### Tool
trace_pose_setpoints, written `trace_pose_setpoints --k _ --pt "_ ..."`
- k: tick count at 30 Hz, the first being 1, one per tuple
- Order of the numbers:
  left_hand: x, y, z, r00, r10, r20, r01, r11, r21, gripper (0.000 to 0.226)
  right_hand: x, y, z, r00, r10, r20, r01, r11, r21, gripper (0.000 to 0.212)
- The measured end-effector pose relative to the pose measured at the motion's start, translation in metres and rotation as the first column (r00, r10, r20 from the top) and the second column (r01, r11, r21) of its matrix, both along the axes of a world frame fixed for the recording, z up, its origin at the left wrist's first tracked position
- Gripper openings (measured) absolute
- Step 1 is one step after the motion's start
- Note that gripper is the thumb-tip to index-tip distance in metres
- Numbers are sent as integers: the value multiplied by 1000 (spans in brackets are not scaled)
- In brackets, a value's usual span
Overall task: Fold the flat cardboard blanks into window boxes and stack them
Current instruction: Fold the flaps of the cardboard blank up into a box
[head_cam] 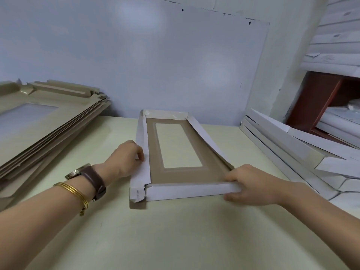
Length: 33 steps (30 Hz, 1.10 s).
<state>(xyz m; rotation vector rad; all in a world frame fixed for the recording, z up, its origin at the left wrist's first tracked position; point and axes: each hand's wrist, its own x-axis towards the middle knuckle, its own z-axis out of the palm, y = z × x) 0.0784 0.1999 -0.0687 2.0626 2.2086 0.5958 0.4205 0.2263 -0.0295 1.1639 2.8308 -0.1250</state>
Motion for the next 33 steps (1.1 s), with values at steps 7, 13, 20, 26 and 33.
trace_pose_setpoints --k 7,13,20,26,33 --pt "18 -19 8 994 -99 -53 99 995 -5 9 0 -10 -17 995 95 15 -96 982 160 35" --pt "49 -54 3 982 -181 -52 173 977 -124 35 10 -25 -24 991 125 -49 -114 978 177 41" --pt "44 -51 -7 968 -251 -8 249 964 -99 34 24 -39 -37 985 122 -122 -101 981 164 43" --pt "35 -36 -6 957 -287 51 290 955 -65 37 24 -27 -34 987 93 -130 -83 994 74 22" --pt "29 -22 -6 951 -306 39 308 949 -73 39 13 -17 -27 979 192 -65 -169 951 259 17"
